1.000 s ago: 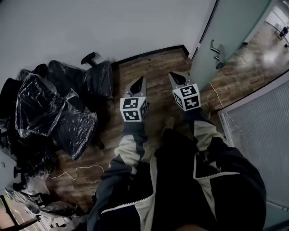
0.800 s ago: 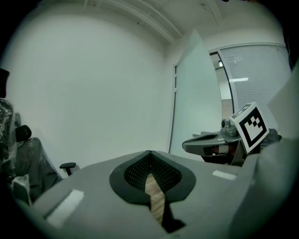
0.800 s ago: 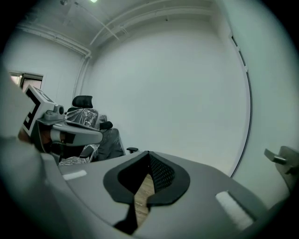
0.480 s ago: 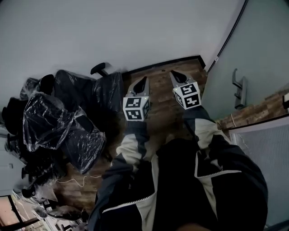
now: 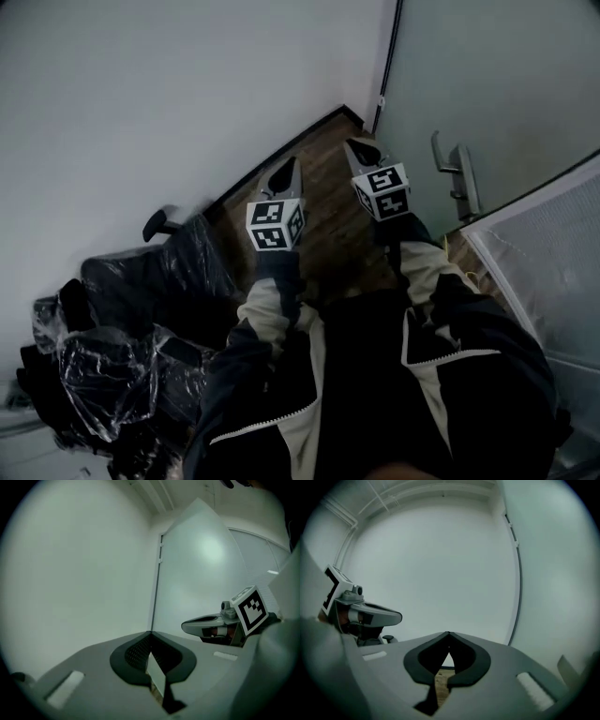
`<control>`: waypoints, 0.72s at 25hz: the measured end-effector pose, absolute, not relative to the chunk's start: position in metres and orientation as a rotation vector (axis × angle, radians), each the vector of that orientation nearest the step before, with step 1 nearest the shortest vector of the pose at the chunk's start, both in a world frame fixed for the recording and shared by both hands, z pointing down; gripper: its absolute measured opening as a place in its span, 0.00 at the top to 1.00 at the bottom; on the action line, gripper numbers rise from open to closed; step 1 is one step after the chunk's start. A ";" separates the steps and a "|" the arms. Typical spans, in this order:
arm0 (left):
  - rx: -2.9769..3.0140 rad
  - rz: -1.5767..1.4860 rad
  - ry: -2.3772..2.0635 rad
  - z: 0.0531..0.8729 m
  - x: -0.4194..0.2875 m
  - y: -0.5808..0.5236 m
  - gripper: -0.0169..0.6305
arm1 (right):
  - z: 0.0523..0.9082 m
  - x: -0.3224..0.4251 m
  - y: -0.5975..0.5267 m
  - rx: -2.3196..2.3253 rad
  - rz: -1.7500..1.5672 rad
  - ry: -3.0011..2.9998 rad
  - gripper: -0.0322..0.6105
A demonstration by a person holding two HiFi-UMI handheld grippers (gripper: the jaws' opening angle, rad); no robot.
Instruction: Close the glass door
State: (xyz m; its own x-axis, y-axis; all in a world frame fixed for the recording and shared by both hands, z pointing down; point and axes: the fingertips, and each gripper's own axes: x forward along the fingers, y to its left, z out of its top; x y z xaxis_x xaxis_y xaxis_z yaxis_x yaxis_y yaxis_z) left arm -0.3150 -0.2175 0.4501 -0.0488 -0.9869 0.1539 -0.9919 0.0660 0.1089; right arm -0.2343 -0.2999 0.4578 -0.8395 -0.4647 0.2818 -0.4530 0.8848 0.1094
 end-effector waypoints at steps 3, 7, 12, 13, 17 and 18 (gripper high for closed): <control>2.220 0.065 -1.958 0.449 -0.288 -0.267 0.97 | 0.459 -0.203 -0.329 0.893 -0.030 -2.684 0.94; 2.463 0.090 -1.673 0.446 -0.243 -0.308 0.97 | 0.456 -0.157 -0.348 1.171 -0.030 -2.582 0.94; 2.672 0.125 -1.340 0.449 -0.176 -0.334 0.97 | 0.453 -0.098 -0.347 1.454 0.008 -2.434 0.94; 2.705 0.131 -1.272 0.450 -0.158 -0.336 0.97 | 0.456 -0.081 -0.343 1.506 0.018 -2.395 0.94; 2.791 0.143 -1.080 0.449 -0.098 -0.339 0.97 | 0.458 -0.022 -0.329 1.668 0.050 -2.276 0.94; 2.797 0.141 -1.058 0.449 -0.090 -0.339 0.97 | 0.458 -0.014 -0.327 1.685 0.052 -2.260 0.94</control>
State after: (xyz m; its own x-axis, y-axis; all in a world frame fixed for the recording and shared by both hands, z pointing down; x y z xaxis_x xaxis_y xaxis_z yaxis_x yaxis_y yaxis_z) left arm -0.0903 -0.3386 0.4488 0.7471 -0.6498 0.1400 -0.6638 -0.7406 0.1049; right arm -0.0143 -0.3270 0.4575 -0.2529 -0.9275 0.2752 -0.9392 0.3036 0.1604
